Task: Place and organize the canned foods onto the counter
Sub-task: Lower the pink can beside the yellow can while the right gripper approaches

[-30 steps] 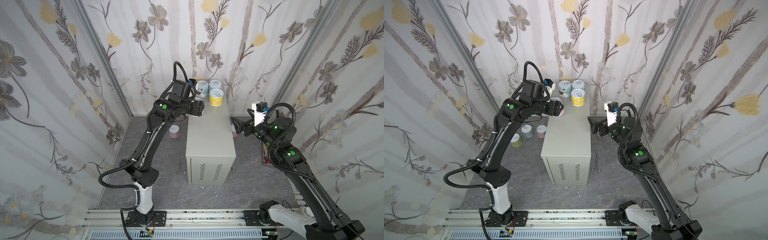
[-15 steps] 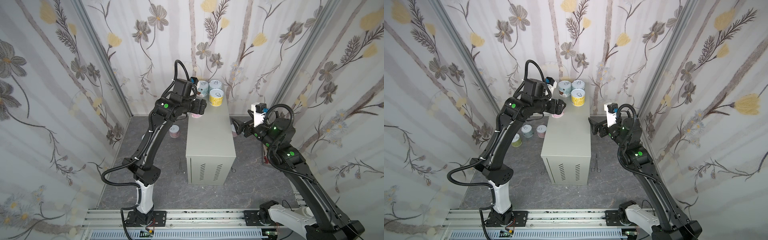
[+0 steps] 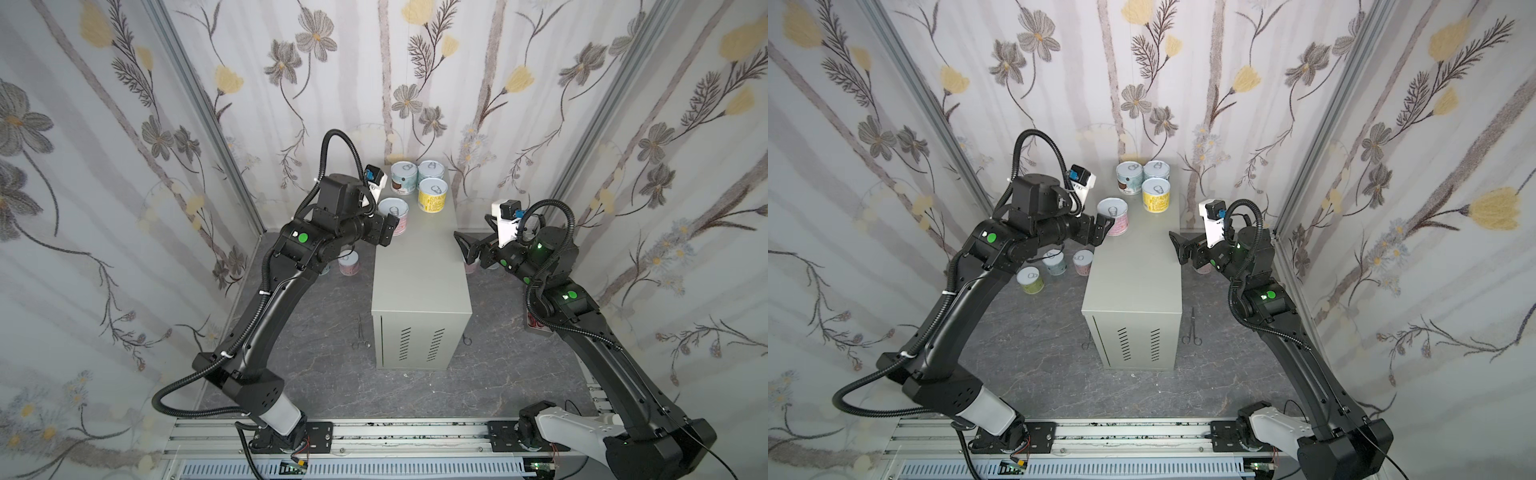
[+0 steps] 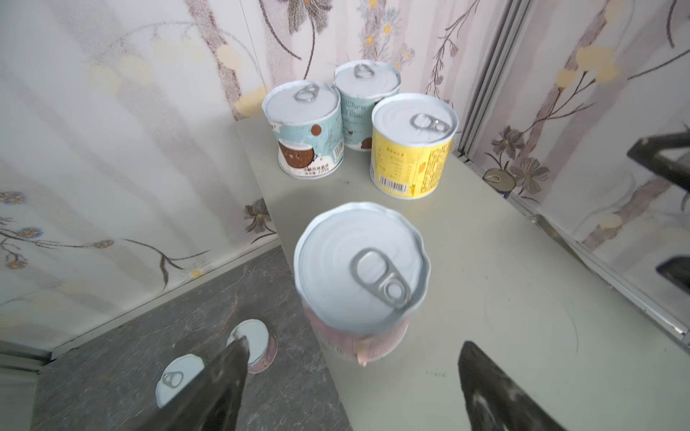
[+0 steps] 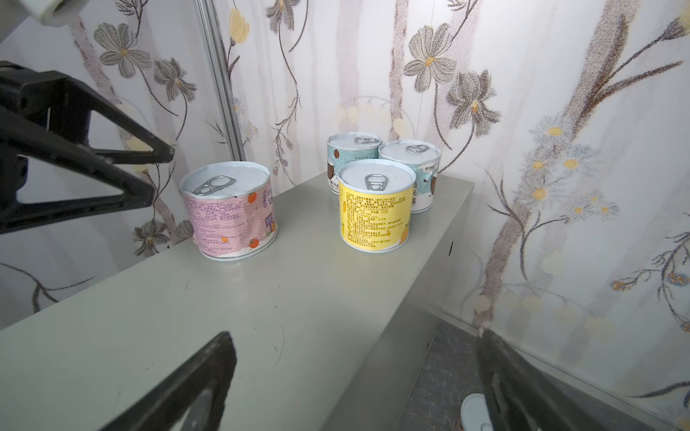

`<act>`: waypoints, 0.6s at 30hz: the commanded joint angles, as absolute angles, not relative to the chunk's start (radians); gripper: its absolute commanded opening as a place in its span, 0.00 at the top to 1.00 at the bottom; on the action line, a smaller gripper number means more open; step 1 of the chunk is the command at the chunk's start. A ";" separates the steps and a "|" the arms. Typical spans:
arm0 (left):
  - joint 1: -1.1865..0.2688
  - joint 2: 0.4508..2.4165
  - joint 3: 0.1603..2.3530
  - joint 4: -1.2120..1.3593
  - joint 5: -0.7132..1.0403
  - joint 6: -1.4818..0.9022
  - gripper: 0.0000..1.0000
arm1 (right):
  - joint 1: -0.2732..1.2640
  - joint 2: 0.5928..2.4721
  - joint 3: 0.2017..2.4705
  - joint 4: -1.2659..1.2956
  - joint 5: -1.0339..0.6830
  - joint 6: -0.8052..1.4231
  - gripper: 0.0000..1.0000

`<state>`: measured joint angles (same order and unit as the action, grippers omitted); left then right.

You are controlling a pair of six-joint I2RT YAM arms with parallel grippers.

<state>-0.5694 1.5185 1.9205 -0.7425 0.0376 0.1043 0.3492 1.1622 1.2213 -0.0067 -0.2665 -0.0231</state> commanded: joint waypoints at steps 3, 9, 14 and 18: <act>-0.564 1.320 1.614 -0.393 0.072 0.194 0.17 | 0.354 1.218 1.267 0.065 -0.290 -0.049 0.00; -0.548 1.231 1.449 -0.204 0.101 0.205 0.25 | 0.359 1.293 1.312 0.088 -0.283 -0.062 0.00; -0.530 1.255 1.426 -0.145 0.150 0.228 0.34 | 0.363 1.339 1.335 0.112 -0.281 -0.071 0.00; -0.507 1.296 1.418 -0.111 0.207 0.224 0.35 | 0.365 1.375 1.354 0.125 -0.288 -0.074 0.00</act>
